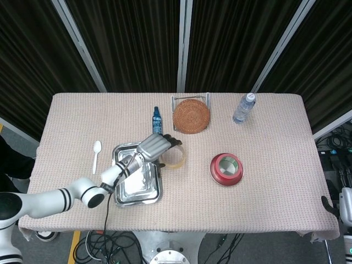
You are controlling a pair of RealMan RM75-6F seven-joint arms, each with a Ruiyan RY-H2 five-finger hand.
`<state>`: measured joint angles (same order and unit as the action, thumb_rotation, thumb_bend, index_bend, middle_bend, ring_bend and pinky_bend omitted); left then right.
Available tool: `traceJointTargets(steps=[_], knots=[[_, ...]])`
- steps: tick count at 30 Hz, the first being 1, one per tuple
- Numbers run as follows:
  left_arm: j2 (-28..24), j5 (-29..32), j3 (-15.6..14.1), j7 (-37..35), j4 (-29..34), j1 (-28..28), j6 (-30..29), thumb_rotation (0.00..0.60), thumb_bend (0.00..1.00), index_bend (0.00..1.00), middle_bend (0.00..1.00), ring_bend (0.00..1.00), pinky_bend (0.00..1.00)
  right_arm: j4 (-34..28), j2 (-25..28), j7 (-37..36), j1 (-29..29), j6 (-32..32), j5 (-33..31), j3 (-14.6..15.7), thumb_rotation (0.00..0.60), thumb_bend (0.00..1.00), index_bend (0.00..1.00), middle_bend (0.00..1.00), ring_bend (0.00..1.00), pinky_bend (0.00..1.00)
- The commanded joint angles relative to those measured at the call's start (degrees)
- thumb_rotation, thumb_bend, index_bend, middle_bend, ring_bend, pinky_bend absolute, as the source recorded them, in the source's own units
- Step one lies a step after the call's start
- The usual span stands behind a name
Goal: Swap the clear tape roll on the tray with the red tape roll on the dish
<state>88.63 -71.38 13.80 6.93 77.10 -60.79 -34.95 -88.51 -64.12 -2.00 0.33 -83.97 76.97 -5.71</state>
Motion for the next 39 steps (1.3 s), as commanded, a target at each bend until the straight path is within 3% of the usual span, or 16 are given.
traceJointTargets(steps=[1,7,11,17,24,27,31,34,39], knots=[[4.8,2.3,1.2,-0.1,-6.2,-3.9,3.1,0.6,0.24,0.31,0.31,0.22,0.37,0.3,-0.1,-0.6,-0.2,-0.2,0.0,-0.1,0.6,0.21,0.0,0.0,0.0,0.0],[9.9,2.5,1.9,-2.1,-13.8,-7.8,5.4,0.6,0.23,0.28,0.3,0.22,0.38,0.7,0.1,-1.7,-0.5,0.0,-0.2,-0.1,0.6,0.21,0.0,0.0,0.0,0.0],[11.3,1.4,1.0,-3.3,-16.3,-8.6,5.9,0.6,0.21,0.15,0.18,0.19,0.38,1.4,0.0,-2.6,-0.9,-0.2,-0.2,-0.1,0.6,0.21,0.0,0.0,0.0,0.0],[11.3,-0.3,-0.2,-5.8,-16.8,-8.3,5.5,0.6,0.17,0.07,0.04,0.07,0.31,2.2,-0.3,-3.2,-0.8,0.4,-0.3,-0.1,0.6,0.21,0.0,0.0,0.0,0.0],[7.2,-0.9,-1.7,-6.5,-12.6,-5.8,3.2,0.6,0.15,0.07,0.01,0.02,0.26,1.6,-0.5,-2.3,-0.5,0.4,0.5,-0.1,0.6,0.21,0.0,0.0,0.0,0.0],[1.1,-0.4,-3.8,-3.7,-5.1,-1.2,-1.5,0.6,0.15,0.07,0.01,0.02,0.24,1.2,-0.5,-1.7,0.1,1.2,1.2,0.2,0.6,0.21,0.0,0.0,0.0,0.0],[-8.5,2.4,-8.3,6.1,7.6,8.6,-14.3,0.6,0.15,0.07,0.02,0.02,0.23,-0.7,0.3,-0.5,2.0,3.9,2.8,0.7,0.6,0.17,0.0,0.0,0.0,0.0],[-12.8,3.4,-12.0,11.2,15.4,16.7,-25.1,0.6,0.14,0.07,0.02,0.02,0.22,-3.5,1.7,1.1,4.2,6.3,4.1,0.6,0.6,0.11,0.0,0.0,0.0,0.0],[-15.5,-0.8,-16.8,11.1,20.3,27.4,-39.0,0.6,0.12,0.07,0.03,0.02,0.2,-7.7,2.0,7.7,9.0,10.7,4.5,-0.8,0.6,0.06,0.0,0.0,0.0,0.0]])
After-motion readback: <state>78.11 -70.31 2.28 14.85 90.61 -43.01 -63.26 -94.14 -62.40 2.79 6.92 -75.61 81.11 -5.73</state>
